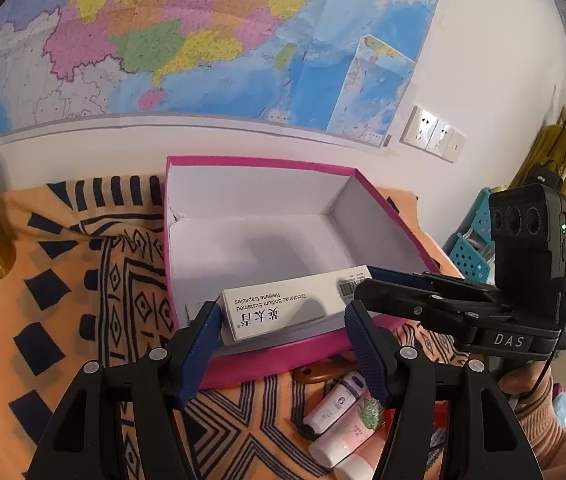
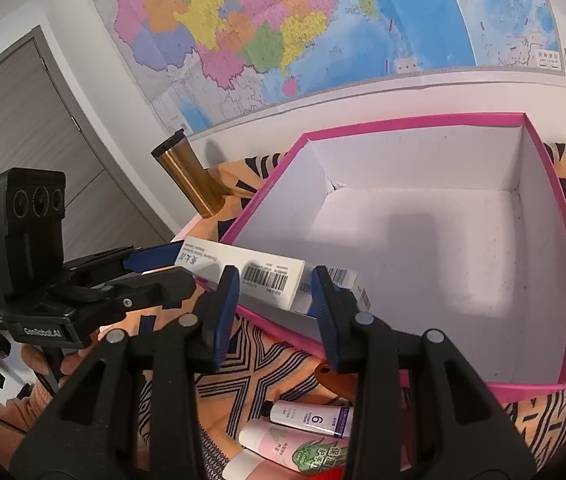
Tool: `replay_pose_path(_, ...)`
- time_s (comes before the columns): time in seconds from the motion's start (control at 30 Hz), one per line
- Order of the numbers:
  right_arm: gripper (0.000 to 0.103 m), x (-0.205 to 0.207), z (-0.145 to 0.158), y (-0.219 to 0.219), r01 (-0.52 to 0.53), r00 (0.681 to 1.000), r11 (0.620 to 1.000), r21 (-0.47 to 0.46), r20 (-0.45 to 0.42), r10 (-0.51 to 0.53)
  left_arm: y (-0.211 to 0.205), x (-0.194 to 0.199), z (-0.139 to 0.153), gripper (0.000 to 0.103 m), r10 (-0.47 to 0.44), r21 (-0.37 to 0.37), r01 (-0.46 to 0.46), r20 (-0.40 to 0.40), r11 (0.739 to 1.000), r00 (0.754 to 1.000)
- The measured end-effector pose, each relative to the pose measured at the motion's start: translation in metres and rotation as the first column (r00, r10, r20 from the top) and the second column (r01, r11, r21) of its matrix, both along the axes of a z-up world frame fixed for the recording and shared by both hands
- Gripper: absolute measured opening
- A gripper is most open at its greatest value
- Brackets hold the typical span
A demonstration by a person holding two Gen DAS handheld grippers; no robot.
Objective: Organize rigid objects
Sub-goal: 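Lower the capsule box into the magenta box and open the right gripper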
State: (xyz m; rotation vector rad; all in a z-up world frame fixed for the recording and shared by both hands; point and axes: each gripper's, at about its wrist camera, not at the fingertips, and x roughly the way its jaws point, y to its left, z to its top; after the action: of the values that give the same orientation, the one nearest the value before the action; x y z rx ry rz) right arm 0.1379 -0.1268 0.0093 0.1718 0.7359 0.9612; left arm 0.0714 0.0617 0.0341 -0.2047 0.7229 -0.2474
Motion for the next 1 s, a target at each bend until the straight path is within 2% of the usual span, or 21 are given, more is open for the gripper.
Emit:
replay_pose_path(0.57, 0.041, 0.011, -0.013, 0.011, -0.010, 0.998, 1.000, -0.021, -0.056, 0.009, 0.004, 0.008, -0.009, 0.065, 0.041, 0.020, -0.041, -0.040, 0.999, 0.998)
replay_pose_path(1.0, 0.041, 0.013, -0.015, 0.015, -0.010, 0.998, 1.000, -0.010, -0.066, 0.009, 0.003, 0.005, -0.009, 0.065, 0.087, 0.065, -0.086, -0.014, 0.994, 0.996)
